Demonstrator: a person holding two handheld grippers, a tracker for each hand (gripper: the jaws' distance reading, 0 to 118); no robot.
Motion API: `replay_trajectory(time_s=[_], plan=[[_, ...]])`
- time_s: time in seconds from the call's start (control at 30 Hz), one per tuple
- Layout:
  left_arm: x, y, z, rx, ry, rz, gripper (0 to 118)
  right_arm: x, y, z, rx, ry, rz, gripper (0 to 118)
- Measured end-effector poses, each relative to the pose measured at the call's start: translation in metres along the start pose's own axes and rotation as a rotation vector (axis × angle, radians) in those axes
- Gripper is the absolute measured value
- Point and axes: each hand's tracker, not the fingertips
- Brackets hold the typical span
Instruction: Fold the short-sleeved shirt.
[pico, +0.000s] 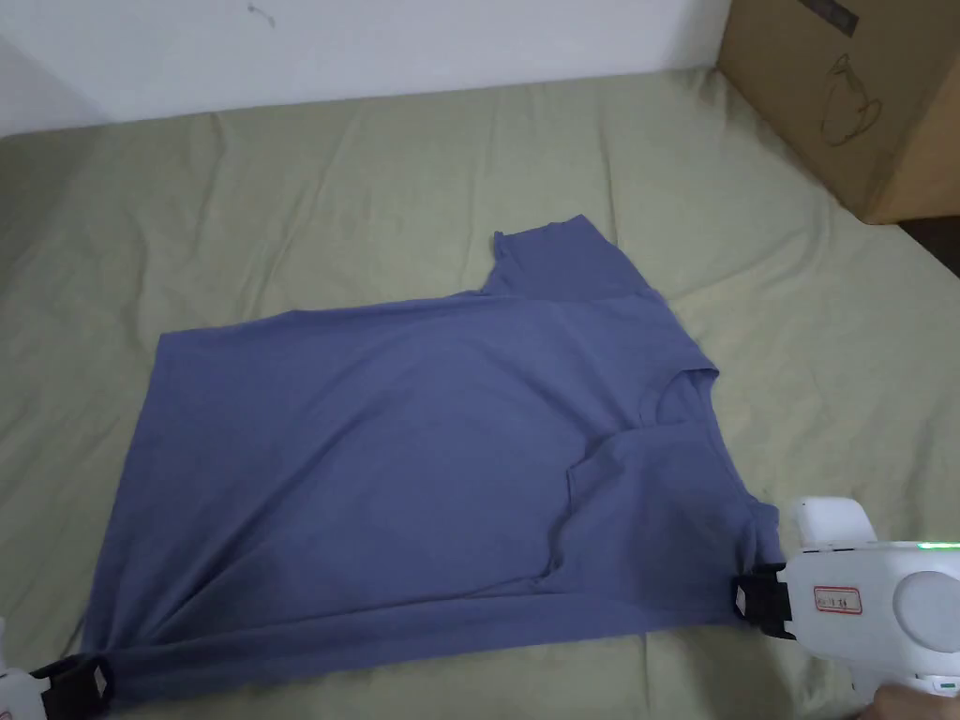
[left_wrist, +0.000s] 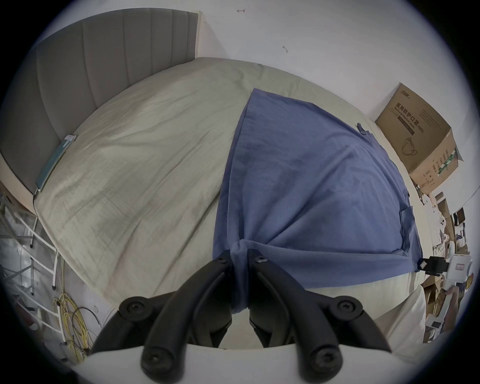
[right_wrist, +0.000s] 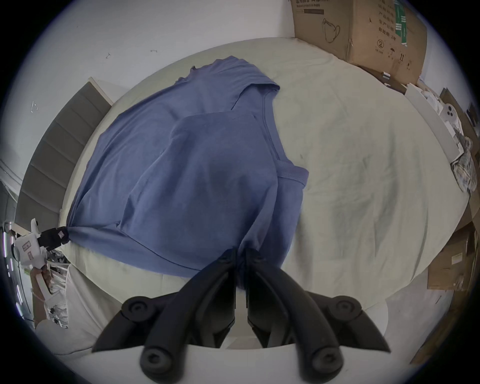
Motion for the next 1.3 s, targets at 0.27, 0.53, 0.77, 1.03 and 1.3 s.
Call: replay_trajectory(time_s=[0.27,0.53,0.77,1.03,1.3], plan=[[0.011,0.025,0.017,-0.009,0.025,-0.045,10,0.002,0.028,0.025,0.066,0.053,-0.099,6],[0.028,0.098,-0.009,0.032,0.006,-0.096,10,0.011,0.131,-0.005,0.097,0.089,-0.207,6],[0.041,0.147,-0.065,-0.017,0.107,-0.147,56,0.002,0.172,-0.056,0.032,0.005,-0.196,6],[0.002,0.116,-0.026,0.013,0.053,-0.012,101,-0.004,0.139,-0.011,0.121,-0.044,-0.073,97],[-0.008,0.041,-0.014,-0.019,0.051,-0.004,0,-0.010,0.050,0.012,0.114,0.085,-0.146,3]])
